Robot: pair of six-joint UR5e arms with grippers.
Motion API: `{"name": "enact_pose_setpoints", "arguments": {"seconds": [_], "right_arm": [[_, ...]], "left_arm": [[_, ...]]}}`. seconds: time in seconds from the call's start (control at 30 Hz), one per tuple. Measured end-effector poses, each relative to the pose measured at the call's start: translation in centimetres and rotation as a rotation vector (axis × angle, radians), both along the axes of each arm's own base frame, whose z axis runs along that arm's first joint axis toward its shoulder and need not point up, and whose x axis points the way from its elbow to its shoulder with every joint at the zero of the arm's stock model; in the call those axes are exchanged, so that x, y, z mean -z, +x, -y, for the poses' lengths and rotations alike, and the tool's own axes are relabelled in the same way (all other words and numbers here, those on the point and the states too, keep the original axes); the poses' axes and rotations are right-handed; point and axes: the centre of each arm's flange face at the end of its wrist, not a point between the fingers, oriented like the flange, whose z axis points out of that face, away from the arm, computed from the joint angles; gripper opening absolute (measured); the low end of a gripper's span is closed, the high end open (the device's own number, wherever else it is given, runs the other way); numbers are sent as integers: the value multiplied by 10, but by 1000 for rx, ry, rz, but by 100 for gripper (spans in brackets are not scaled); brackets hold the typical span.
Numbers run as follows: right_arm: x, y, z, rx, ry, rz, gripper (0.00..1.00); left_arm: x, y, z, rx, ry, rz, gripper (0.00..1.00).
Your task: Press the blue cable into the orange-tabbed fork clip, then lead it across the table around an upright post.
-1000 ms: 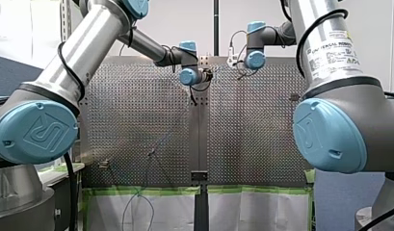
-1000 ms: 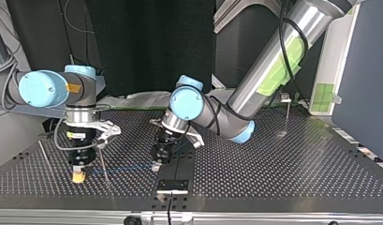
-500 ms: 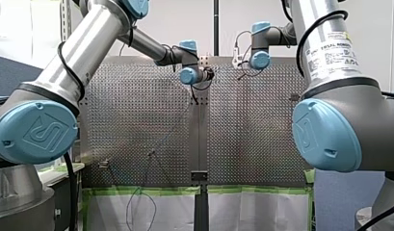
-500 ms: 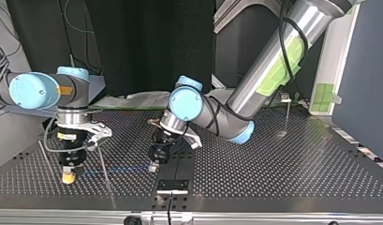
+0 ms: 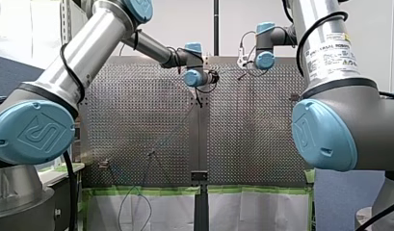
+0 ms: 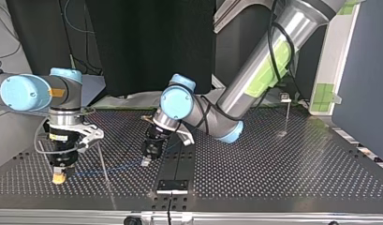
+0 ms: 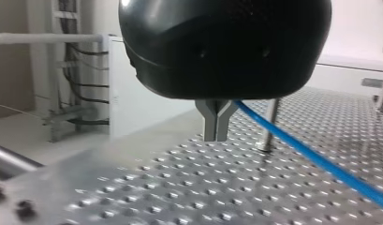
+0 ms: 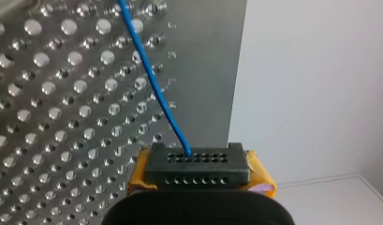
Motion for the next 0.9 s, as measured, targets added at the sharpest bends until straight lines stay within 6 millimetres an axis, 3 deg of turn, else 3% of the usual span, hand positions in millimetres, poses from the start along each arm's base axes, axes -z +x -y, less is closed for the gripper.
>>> {"name": "enact_pose_setpoints", "arguments": {"seconds": [0.2,0.53,0.9], "right_arm": [[1,-10,6,15,2,0,0],[9,-19,9,20,16,-5,0],[37,-33,12,40,66,-20,0]], "left_arm": [[15,8,2,-12,41,-33,0],[17,8,3,-14,46,-39,0],[16,10,1,-23,39,-31,0]]}}
